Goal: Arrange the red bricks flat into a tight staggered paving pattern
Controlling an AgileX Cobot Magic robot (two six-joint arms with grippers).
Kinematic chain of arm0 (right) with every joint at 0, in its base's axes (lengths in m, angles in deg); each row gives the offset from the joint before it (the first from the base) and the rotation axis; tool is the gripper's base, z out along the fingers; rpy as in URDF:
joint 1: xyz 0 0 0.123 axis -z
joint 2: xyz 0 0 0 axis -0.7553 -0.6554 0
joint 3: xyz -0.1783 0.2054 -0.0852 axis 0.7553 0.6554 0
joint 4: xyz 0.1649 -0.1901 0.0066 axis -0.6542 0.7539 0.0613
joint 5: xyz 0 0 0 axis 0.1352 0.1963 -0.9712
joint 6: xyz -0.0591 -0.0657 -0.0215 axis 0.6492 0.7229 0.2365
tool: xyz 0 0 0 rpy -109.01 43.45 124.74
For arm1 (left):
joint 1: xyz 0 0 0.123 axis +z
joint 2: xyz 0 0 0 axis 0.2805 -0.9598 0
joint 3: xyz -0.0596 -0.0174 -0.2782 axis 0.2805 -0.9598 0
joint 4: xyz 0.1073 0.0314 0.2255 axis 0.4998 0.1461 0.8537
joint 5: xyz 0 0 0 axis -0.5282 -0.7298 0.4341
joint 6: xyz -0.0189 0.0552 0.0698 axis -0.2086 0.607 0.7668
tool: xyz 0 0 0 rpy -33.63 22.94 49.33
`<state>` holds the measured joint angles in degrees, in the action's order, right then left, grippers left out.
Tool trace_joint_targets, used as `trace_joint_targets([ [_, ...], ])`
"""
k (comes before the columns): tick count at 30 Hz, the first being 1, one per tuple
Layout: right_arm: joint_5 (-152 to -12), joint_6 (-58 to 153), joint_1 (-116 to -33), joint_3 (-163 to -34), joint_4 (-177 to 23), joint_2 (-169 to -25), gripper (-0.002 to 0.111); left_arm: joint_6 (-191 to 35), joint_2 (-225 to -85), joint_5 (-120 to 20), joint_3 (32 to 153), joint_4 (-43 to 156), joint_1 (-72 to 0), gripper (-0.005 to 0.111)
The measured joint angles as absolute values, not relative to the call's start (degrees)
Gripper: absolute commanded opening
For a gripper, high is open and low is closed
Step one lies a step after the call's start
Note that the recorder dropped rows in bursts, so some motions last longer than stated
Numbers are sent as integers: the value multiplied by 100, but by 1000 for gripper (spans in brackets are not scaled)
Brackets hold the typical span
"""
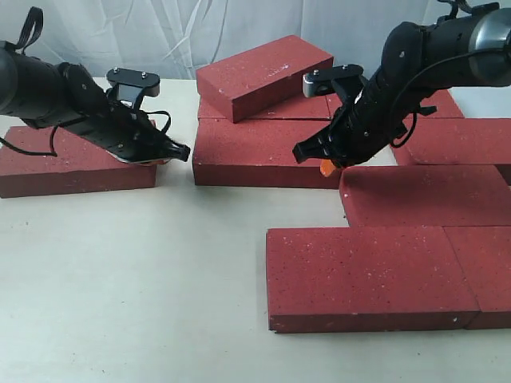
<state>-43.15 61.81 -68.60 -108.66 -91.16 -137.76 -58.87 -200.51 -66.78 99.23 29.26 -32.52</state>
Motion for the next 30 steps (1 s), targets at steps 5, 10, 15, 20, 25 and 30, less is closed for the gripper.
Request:
trace_joint_targets([
  [5,-4652,6194,-6871,-10857,-9092,-14083,-1,-5887,-20142,-6575,9944,2773,-3288,0],
  [10,-4784,6194,-6871,-10845,-9070,-14085,-1,-5876,-20142,-6633,10008,2773,-3288,0],
  [15,-4784,6194,-6871,-10845,-8934,-14085,-1,-5876,-20098,-6770,10043,2773,-3288,0],
  [20,-4857,6202,-6871,-10845,-8900,-14085,-1,-5863,-19934,-6836,10043,2761,-3319,0],
  [25,-4857,6202,-6871,-10845,-8896,-14085,-1,-5828,-19934,-6924,10043,2682,-3319,0],
  [30,-4761,6202,-6871,-10845,-8960,-14025,-1,-5781,-19946,-6838,10043,2489,-3319,0],
])
